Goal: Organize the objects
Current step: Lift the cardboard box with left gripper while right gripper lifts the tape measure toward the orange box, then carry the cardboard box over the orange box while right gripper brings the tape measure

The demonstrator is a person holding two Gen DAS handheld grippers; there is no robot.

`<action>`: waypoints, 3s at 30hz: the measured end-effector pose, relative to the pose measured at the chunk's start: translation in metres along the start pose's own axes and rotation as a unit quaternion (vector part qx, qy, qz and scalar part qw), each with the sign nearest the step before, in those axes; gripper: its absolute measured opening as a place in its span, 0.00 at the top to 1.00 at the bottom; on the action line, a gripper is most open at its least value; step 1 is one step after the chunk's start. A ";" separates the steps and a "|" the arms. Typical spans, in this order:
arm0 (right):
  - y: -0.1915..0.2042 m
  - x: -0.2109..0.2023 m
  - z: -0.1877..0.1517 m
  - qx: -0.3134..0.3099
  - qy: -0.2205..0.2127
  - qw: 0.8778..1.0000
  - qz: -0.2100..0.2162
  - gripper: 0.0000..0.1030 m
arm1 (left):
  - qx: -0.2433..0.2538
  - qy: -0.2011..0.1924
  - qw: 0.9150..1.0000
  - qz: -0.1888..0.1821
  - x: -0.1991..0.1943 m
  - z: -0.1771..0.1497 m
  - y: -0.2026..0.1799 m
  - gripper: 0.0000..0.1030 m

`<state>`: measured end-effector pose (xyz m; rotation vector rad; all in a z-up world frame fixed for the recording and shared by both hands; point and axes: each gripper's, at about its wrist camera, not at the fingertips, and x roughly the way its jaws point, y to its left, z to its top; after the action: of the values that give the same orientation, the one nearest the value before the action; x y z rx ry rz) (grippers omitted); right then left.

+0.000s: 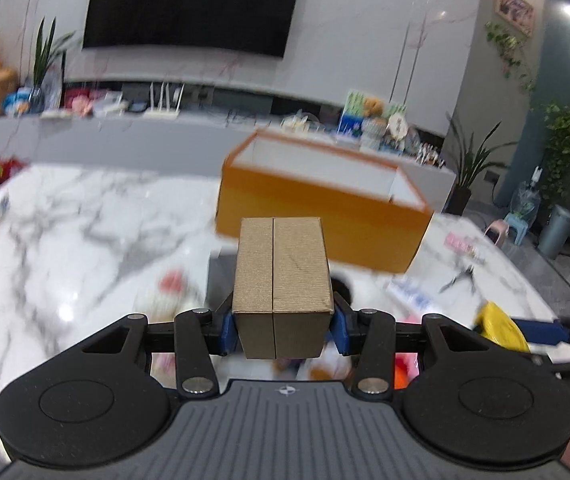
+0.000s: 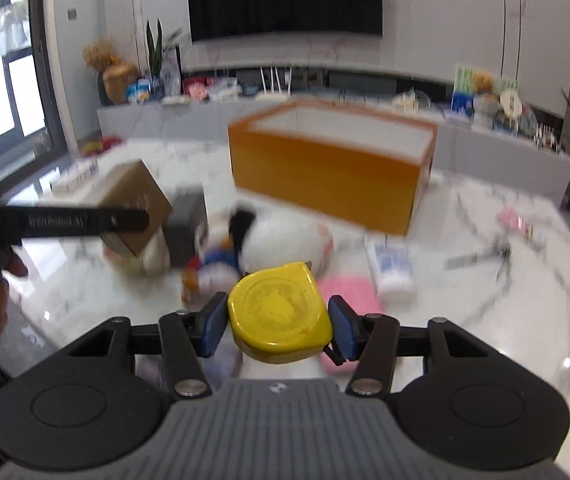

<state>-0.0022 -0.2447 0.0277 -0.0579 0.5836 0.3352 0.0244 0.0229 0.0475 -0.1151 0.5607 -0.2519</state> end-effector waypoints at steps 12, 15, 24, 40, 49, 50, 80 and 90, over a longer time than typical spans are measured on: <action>-0.039 0.058 0.083 0.093 -0.095 0.991 -0.028 0.45 | 0.040 -0.029 0.999 0.013 0.113 0.124 -0.017 0.50; -0.050 0.072 0.090 0.115 -0.092 0.989 -0.026 0.45 | 0.043 -0.009 0.999 0.015 0.159 0.151 -0.017 0.50; -0.081 0.108 0.100 0.145 -0.092 0.985 -0.017 0.45 | 0.061 0.095 0.993 0.032 0.244 0.144 -0.008 0.50; -0.069 0.117 0.106 0.134 -0.100 0.986 0.015 0.88 | 0.044 0.143 0.988 0.045 0.191 0.108 0.010 0.50; -0.085 0.122 0.089 0.108 -0.023 0.993 -0.036 0.69 | 0.008 0.123 0.992 0.026 0.185 0.102 0.026 0.50; -0.087 0.129 0.083 0.099 -0.006 0.994 -0.035 0.60 | 0.009 0.119 0.993 0.025 0.184 0.101 0.027 0.50; -0.127 0.229 0.013 0.021 0.102 0.994 -0.036 0.44 | -0.006 0.102 0.995 0.019 0.184 0.101 0.025 0.50; -0.115 0.167 0.032 0.050 0.064 0.996 -0.028 0.44 | -0.012 0.097 0.995 0.023 0.181 0.108 0.028 0.50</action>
<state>0.1829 -0.2997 -0.0416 0.0002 0.7236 0.2482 0.2364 0.0056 0.0405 -0.1022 0.7580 -0.2134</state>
